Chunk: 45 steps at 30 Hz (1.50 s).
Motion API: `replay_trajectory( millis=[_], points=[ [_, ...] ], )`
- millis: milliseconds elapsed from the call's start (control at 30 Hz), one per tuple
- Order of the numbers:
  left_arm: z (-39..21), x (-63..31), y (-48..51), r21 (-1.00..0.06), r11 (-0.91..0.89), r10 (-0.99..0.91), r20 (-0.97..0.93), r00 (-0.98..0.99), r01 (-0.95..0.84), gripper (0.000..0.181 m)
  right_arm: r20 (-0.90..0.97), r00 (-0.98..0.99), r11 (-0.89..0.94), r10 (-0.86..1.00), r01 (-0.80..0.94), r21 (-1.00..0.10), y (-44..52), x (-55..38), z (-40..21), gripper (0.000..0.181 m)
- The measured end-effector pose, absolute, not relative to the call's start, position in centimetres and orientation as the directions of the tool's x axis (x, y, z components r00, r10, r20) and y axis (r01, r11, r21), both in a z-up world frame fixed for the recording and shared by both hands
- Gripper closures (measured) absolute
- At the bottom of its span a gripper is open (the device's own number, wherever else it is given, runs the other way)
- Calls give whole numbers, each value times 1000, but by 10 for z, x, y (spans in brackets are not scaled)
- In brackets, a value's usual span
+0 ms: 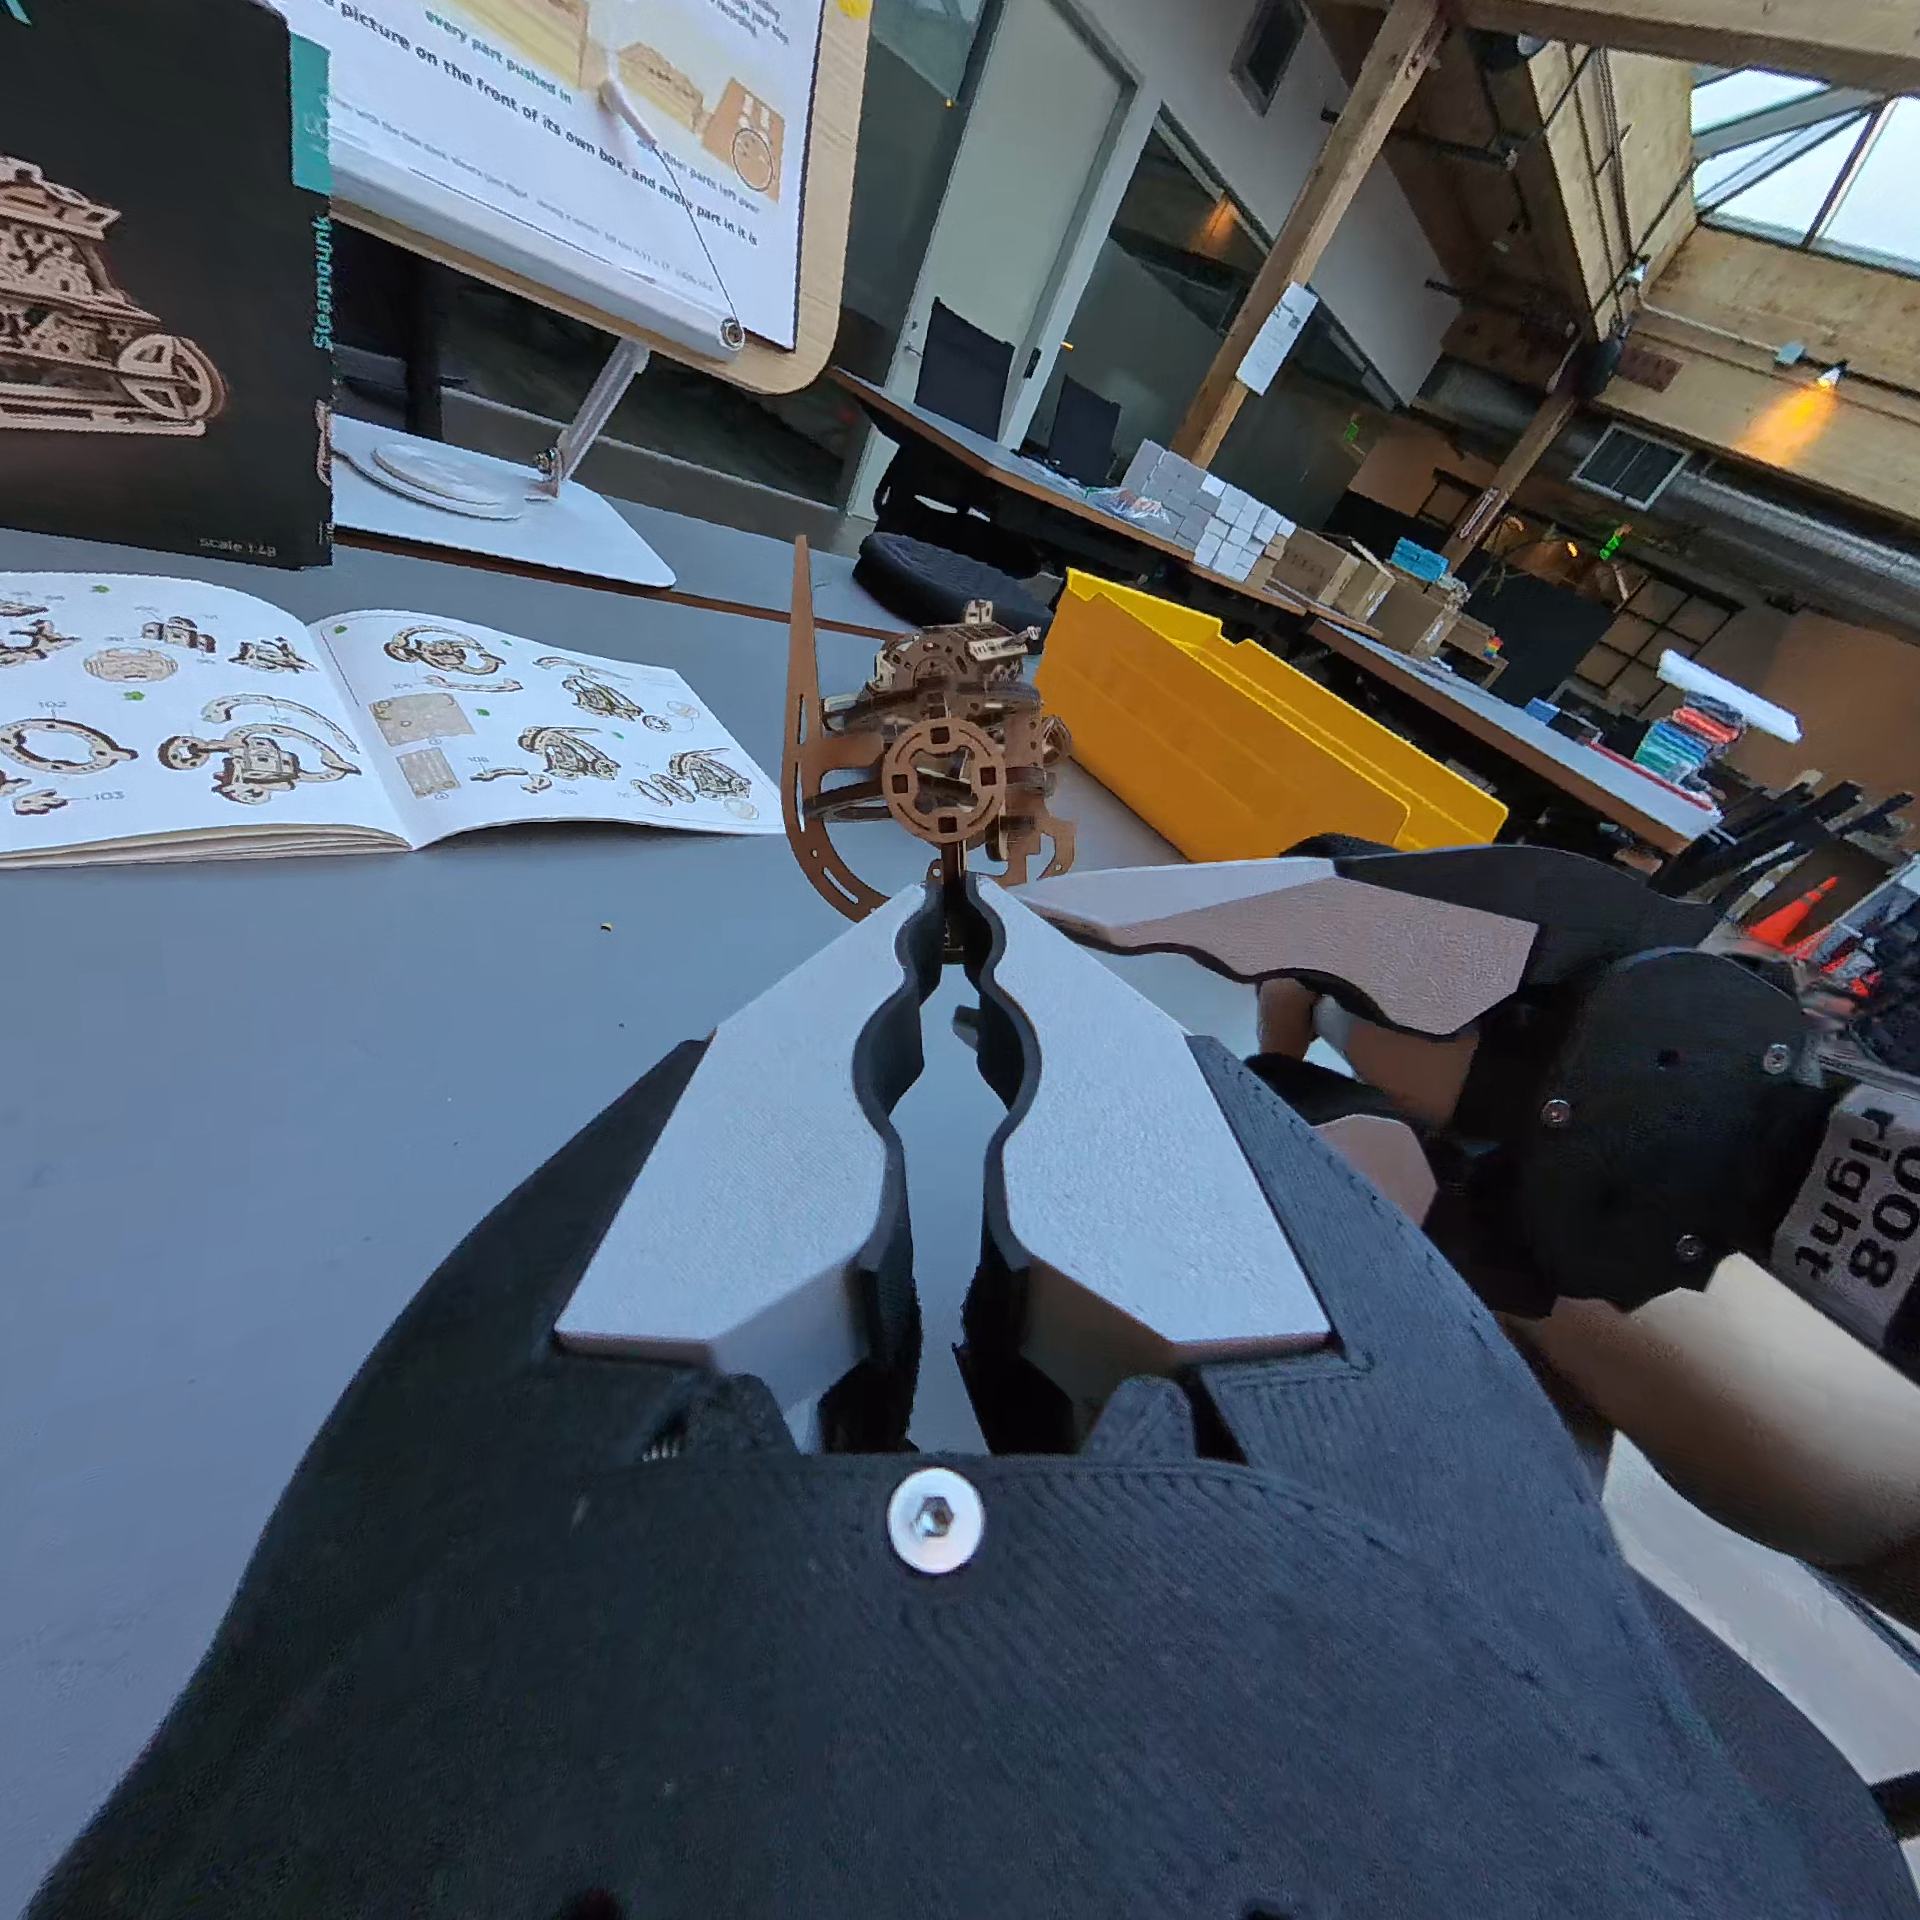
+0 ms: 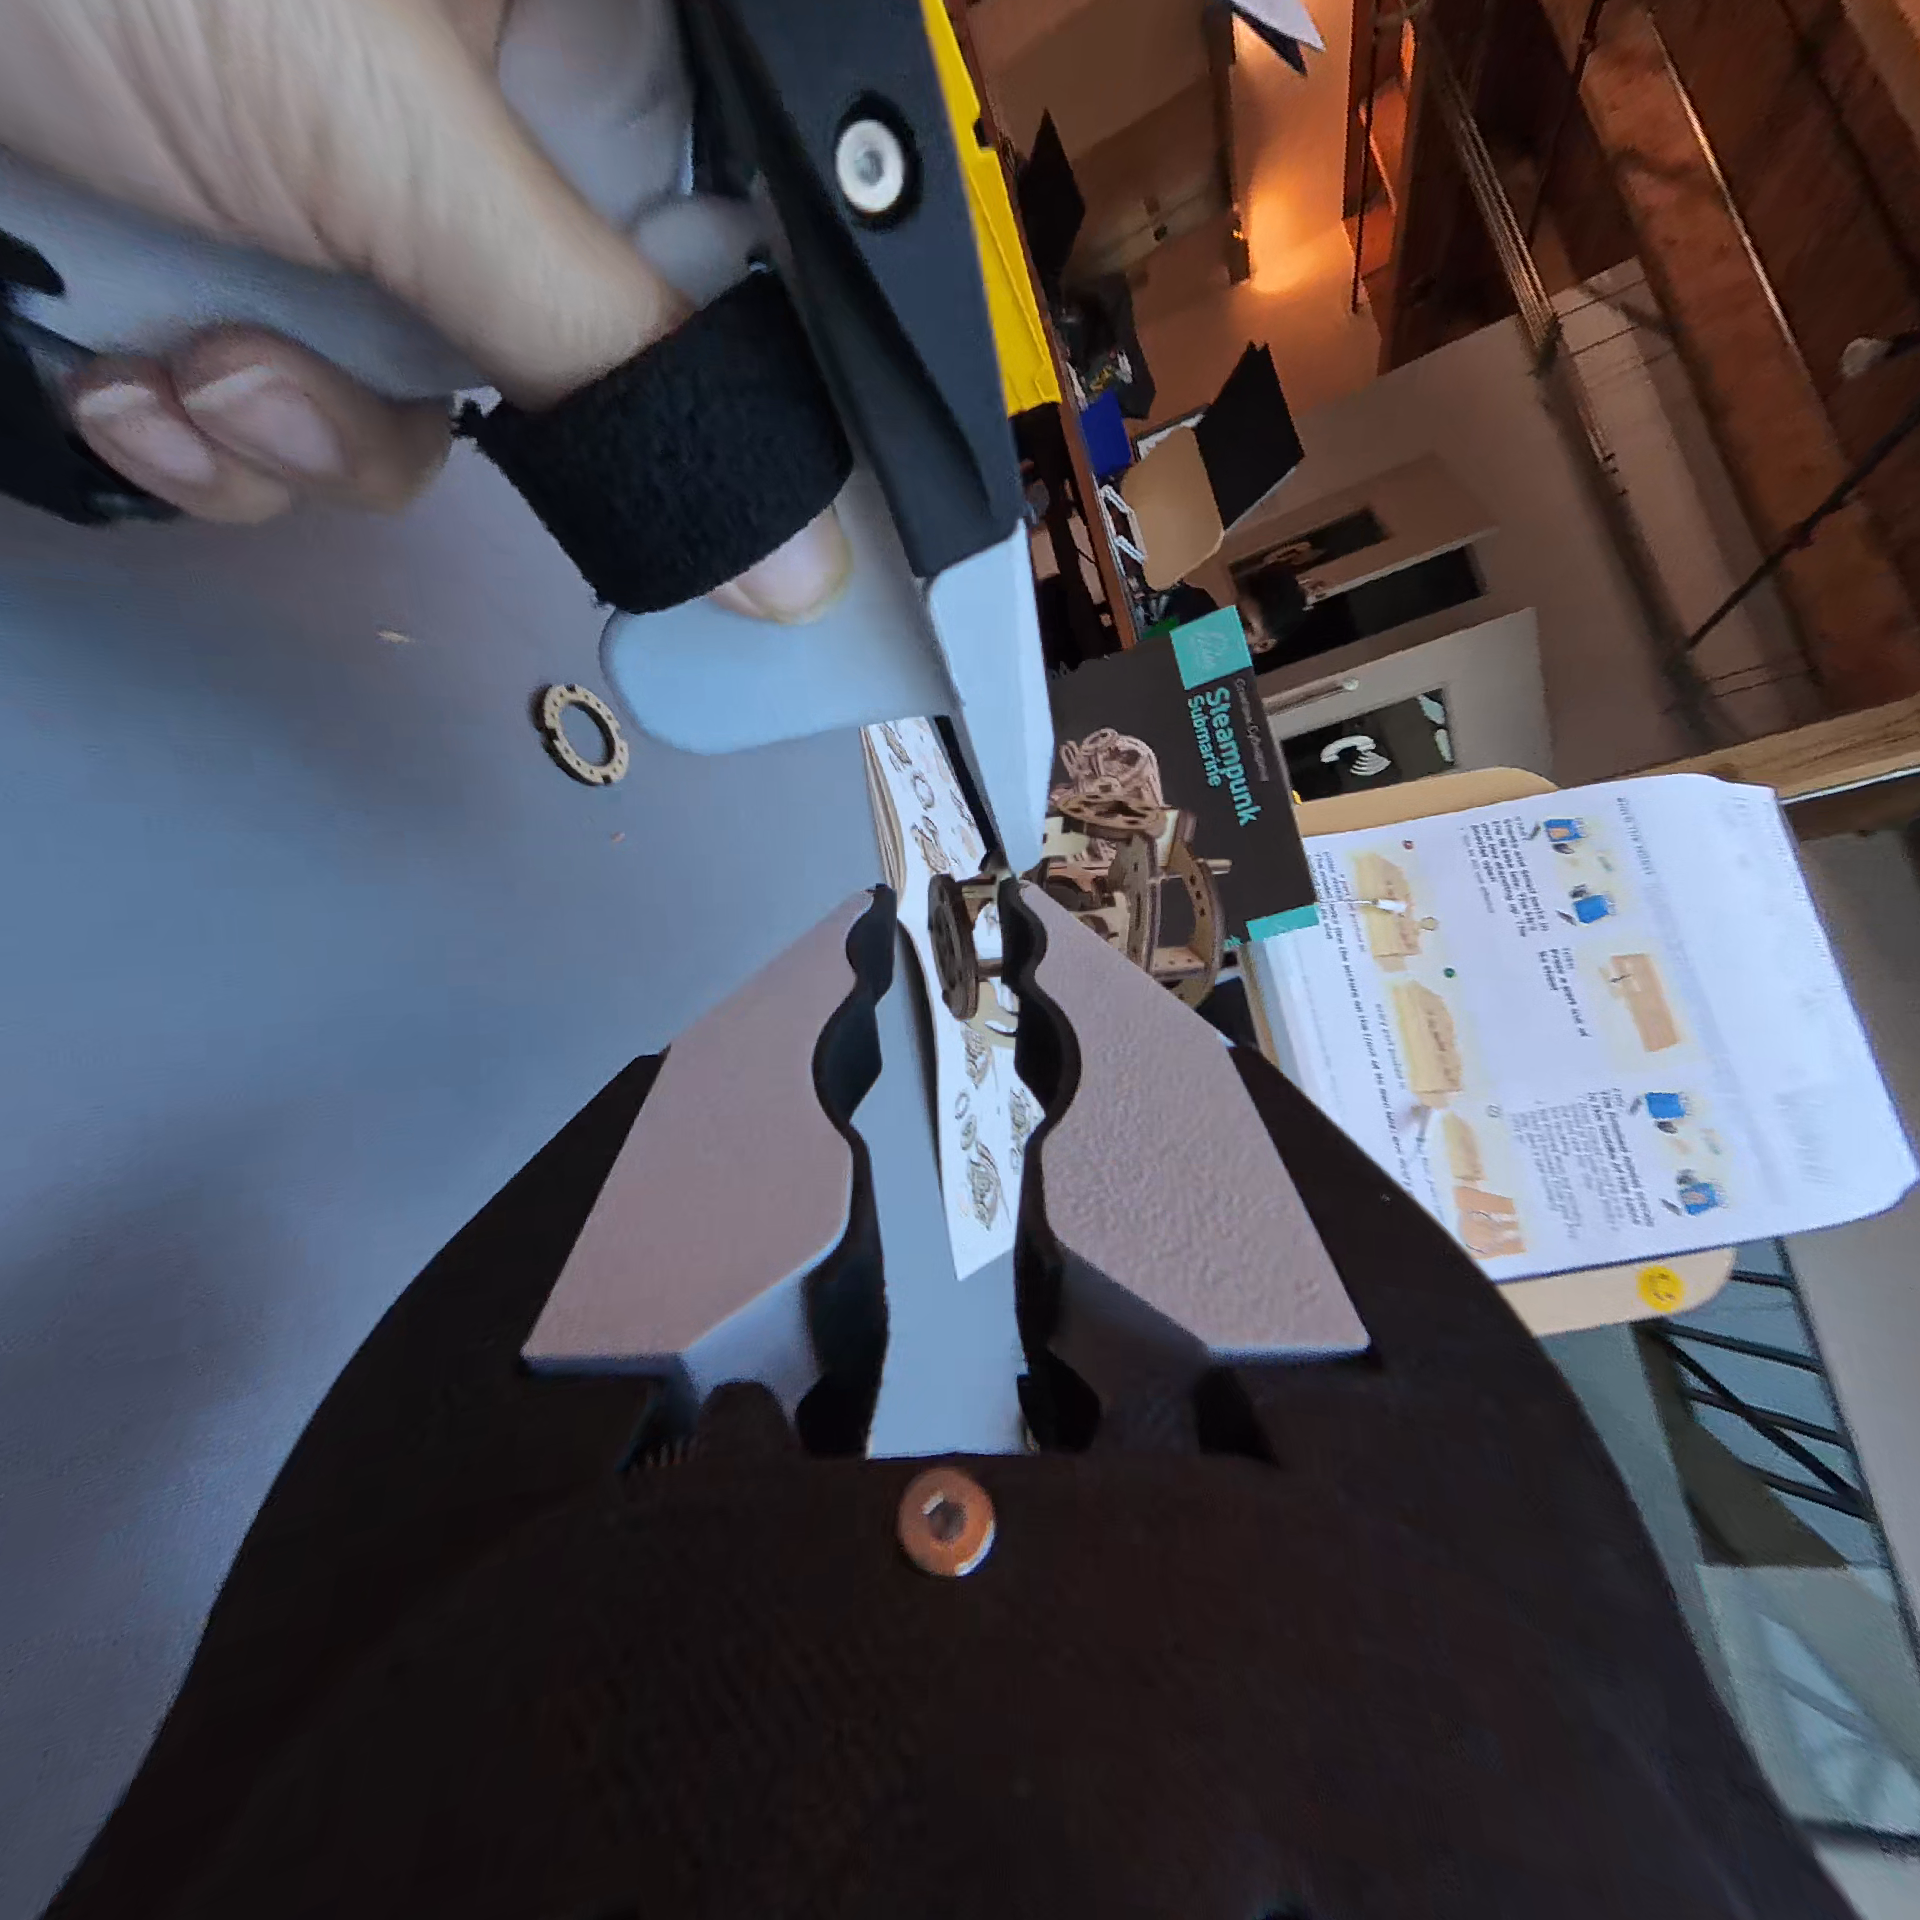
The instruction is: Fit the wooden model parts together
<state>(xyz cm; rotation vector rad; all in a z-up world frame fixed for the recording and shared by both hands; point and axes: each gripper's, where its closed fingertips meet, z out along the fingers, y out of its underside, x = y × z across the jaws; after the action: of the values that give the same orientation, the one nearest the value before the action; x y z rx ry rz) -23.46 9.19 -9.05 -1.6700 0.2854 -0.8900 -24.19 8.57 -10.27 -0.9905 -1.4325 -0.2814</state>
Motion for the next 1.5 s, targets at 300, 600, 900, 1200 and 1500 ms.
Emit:
replay_trajectory(
  millis=[300, 600, 900, 1200, 1500],
  points=[
    [-95, -237, 93, -912, -317, -597, 406, 692, 261, 181, 915, 174, 561, 363, 743, -364, 91, -239, -107, 176],
    [-98, -235, 93, -901, -347, -633, 430, 644, 261, 179, 932, 135, 562, 337, 765, -314, 91, -238, -112, 181],
    [-104, -238, 92, -929, -335, -673, 352, 650, 155, 180, 927, 102, 564, 361, 767, -305, 89, -240, -120, 181],
    [-104, -240, 94, -931, -324, -659, 348, 667, 165, 181, 916, 131, 562, 380, 754, -341, 90, -240, -118, 178],
    [-103, -241, 96, -925, -328, -650, 367, 665, 190, 181, 900, 156, 565, 408, 731, -383, 88, -240, -116, 175]
  ],
)
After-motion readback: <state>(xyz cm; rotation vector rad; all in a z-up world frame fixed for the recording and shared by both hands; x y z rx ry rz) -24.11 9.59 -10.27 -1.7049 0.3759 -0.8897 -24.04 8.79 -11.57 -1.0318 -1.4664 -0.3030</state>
